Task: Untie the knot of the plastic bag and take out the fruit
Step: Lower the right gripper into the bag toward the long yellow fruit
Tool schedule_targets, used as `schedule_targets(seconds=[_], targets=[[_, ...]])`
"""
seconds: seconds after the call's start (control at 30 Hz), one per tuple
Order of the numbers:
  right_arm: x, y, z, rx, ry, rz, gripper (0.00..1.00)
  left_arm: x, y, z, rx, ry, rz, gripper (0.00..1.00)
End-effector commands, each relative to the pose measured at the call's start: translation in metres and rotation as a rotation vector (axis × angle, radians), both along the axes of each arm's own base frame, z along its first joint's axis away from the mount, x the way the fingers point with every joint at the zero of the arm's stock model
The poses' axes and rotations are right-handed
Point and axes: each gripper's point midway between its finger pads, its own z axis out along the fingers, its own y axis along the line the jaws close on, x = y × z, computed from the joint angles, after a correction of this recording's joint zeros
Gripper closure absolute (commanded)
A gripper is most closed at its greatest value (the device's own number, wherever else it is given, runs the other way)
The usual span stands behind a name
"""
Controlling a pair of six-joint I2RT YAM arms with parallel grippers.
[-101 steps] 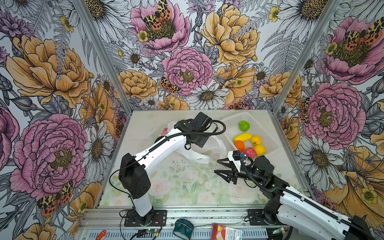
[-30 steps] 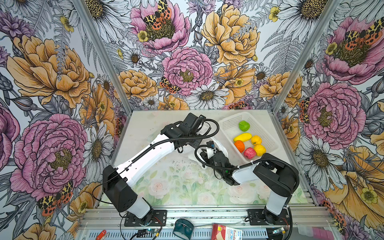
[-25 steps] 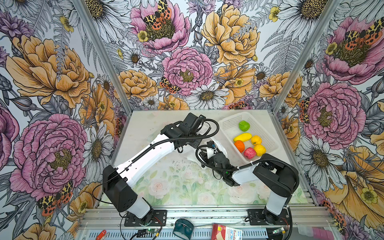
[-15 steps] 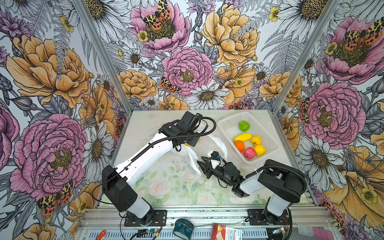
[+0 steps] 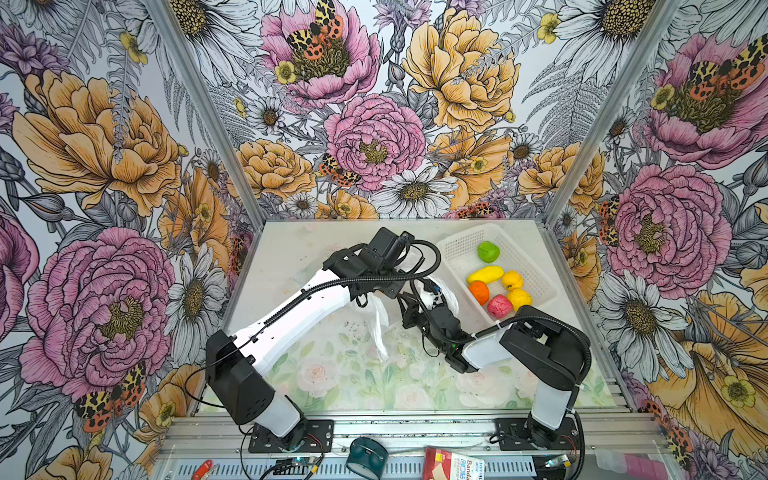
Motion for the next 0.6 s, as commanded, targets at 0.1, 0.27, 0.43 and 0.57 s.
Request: schedule_targets(seconds=[0.1, 0.27, 0.43, 0.57], targets=[[0.021, 0.002, -0.045, 0.127, 0.238, -0.104, 0.54, -0.011, -0.013, 0.01, -0.02, -0.037, -0.07, 1.0], [0.03, 0.029, -0.047, 0.227, 0.278, -0.048, 0.42, -0.018, -0.02, 0.011, -0.024, -0.035, -0.108, 1.0], [0.036, 0.045, -0.051, 0.307, 0.298, -0.022, 0.29, -0.021, -0.024, 0.012, -0.039, -0.028, -0.126, 1.0], [0.044, 0.054, -0.054, 0.342, 0.297, -0.016, 0.22, -0.029, -0.032, 0.014, -0.05, -0.021, -0.167, 1.0]])
